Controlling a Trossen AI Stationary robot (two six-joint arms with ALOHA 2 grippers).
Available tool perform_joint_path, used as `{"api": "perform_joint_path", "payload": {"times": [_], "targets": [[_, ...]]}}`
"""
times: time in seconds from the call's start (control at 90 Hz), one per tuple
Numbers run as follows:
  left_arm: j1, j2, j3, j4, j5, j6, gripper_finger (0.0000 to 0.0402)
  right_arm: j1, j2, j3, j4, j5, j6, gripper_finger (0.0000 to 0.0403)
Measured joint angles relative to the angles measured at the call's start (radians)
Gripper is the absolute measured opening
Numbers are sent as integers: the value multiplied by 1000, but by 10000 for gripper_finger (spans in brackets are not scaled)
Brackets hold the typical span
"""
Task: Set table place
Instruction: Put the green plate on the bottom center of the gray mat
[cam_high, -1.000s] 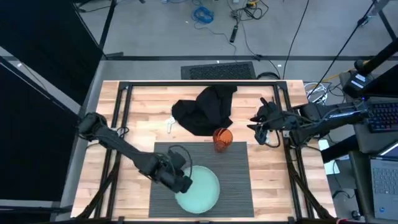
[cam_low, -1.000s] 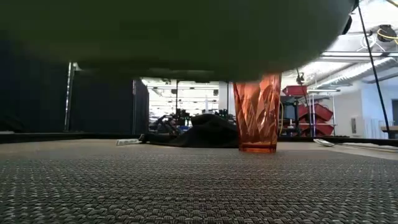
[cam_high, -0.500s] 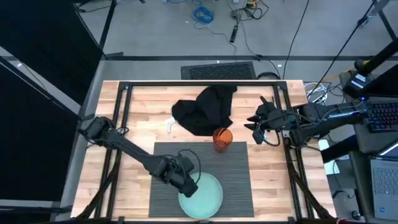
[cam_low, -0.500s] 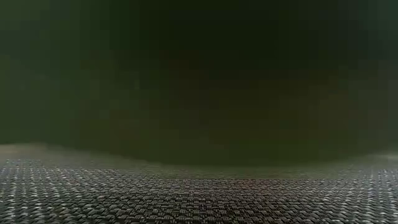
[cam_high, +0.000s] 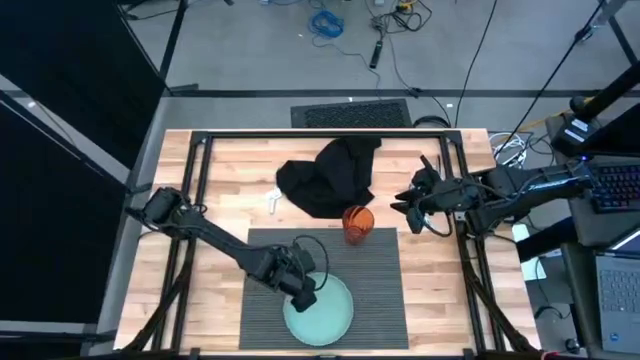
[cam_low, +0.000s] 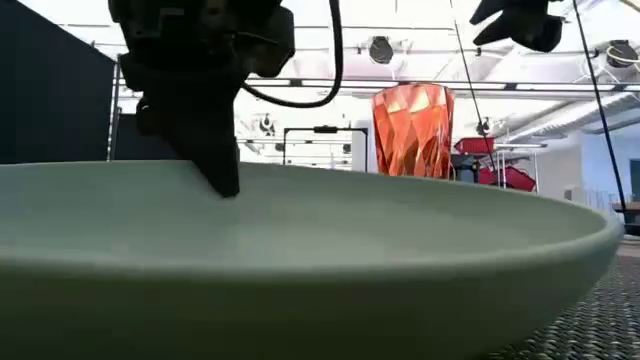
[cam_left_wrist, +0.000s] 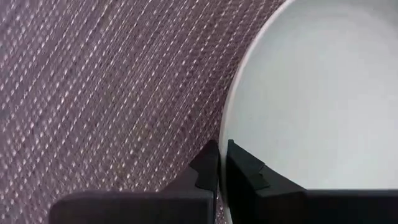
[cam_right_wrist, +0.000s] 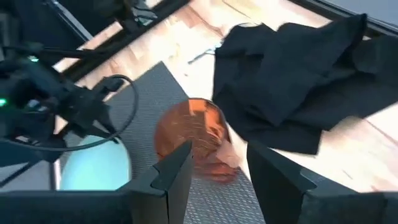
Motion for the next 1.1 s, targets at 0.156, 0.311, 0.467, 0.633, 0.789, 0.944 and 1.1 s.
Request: {"api": "perform_joint_path", "payload": {"times": [0.156,0.311,0.467,0.633,0.789,0.944,1.1], "targets": [[10,1,-3,47,10,37,0,4,0,0,11,0,23,141],[8,1,-3,45,19,44,0,4,0,0,10,0,24,141],[8,1,-3,43,28,36,0,4,0,0,10,0,19,141],[18,1,-3,43,20,45,3,2,0,0,10,0,8,141],[28,1,-3,44,15,76,25,2,0,0,9,1,2,141],[32,1,-3,59,15,87,51,2,0,0,9,1,-3,141],[32,1,-3,62,20,107,73,2,0,0,8,1,-6,141]]}}
